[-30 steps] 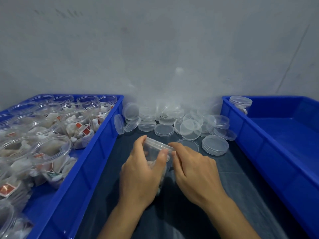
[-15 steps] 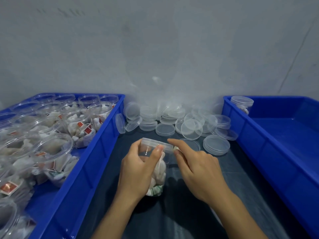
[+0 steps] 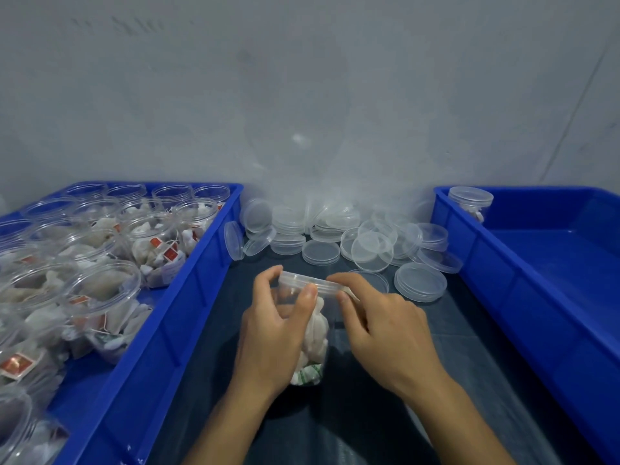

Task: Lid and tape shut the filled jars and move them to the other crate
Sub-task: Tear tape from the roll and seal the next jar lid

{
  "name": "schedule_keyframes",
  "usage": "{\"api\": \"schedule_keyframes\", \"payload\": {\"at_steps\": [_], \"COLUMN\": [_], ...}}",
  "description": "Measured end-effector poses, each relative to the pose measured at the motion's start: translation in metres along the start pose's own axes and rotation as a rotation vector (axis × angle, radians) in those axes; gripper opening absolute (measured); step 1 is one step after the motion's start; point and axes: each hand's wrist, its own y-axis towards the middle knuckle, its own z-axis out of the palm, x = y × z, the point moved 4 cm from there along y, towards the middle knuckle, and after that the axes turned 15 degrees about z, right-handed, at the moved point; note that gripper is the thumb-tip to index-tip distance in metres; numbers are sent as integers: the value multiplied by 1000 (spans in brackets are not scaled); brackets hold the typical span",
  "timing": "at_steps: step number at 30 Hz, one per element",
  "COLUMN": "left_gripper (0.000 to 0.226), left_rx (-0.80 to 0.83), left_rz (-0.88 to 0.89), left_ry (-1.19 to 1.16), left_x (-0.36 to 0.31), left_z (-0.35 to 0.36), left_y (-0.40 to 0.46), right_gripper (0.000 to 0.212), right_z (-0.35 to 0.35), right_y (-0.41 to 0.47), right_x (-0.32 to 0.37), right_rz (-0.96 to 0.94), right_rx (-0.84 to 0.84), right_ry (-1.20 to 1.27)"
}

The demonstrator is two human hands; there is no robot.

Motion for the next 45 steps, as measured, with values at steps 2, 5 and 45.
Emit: {"api": "schedule_keyframes", "payload": {"at_steps": [2, 5, 45], "left_gripper": [63, 68, 65], "left_rx": [-10, -63, -35], "left_rz": [61, 156, 98], "left_ry": [118, 334, 70], "left_x": [-5, -14, -8], "left_z": [-1, -6, 3], "left_y": [-1, -2, -2], "right_gripper": [34, 33, 33], "right_z": [0, -1, -3], "right_y": [-1, -3, 3], "right_x": [-1, 3, -3], "right_rz": [-7, -27, 51], "right_rx": [-3, -18, 191], "right_ry": [6, 3, 186]}}
